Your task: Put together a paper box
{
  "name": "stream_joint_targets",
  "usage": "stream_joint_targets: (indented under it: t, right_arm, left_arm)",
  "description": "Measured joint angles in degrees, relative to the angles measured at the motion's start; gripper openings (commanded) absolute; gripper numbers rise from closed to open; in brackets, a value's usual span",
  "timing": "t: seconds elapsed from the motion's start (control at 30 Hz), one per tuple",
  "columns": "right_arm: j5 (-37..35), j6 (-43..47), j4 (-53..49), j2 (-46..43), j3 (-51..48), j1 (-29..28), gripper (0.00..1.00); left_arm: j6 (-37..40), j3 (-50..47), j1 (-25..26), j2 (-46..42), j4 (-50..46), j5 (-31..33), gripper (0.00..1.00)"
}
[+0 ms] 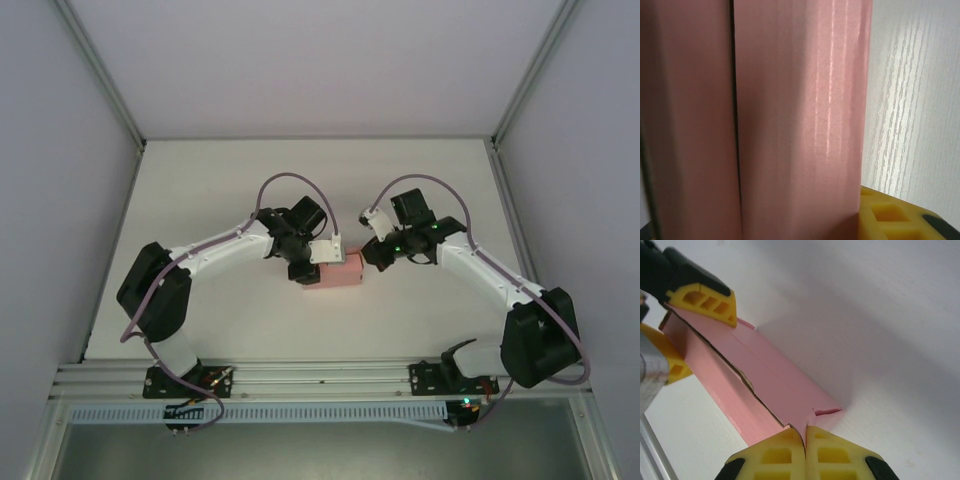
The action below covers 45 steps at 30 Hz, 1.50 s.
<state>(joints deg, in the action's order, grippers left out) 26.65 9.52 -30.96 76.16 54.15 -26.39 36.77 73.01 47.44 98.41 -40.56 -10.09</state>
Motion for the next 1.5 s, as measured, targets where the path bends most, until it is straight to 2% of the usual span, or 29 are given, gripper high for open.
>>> stream_joint_targets:
  t: [0.4, 0.6, 0.77, 0.93, 1.17, 1.33, 1.5]
  right_arm:
    - [-9.27, -32.26, 4.66, -6.82, -4.07, -4.04, 0.0]
    - [-12.76, -42.62, 6.25, -9.49, -6.03, -5.62, 0.0]
    - [-13.44, -47.76, 8.0, -9.75, -7.34, -5.92, 0.0]
    - [-13.64, -48.74, 9.16, -9.75, -8.24, -6.1, 0.01]
    - [-17.44, -37.4, 9.25, -11.74, -9.81, -7.45, 0.05]
    - [-19.47, -32.74, 15.69, -15.04, -16.06, -8.55, 0.0]
    - [-22.25, -31.98, 24.15, -18.27, -22.75, -10.27, 0.0]
  left_arm:
    - [-0.42, 1.27, 0.35, 0.04, 1.38, 0.46, 0.39]
    - [-0.57, 1.68, 0.74, 0.11, 1.51, 0.42, 0.39]
    - [-0.87, 1.75, 0.83, 0.46, 1.51, 0.44, 0.39]
    - [-1.25, 1.75, 0.83, 0.76, 1.46, 0.46, 0.39]
    - [-1.22, 1.79, 1.07, 0.76, 1.75, 0.39, 0.39]
    - [-1.25, 1.79, 1.36, 1.25, 1.31, 0.44, 0.39]
    - [-1.31, 1.84, 1.42, 1.77, 1.01, 0.5, 0.43]
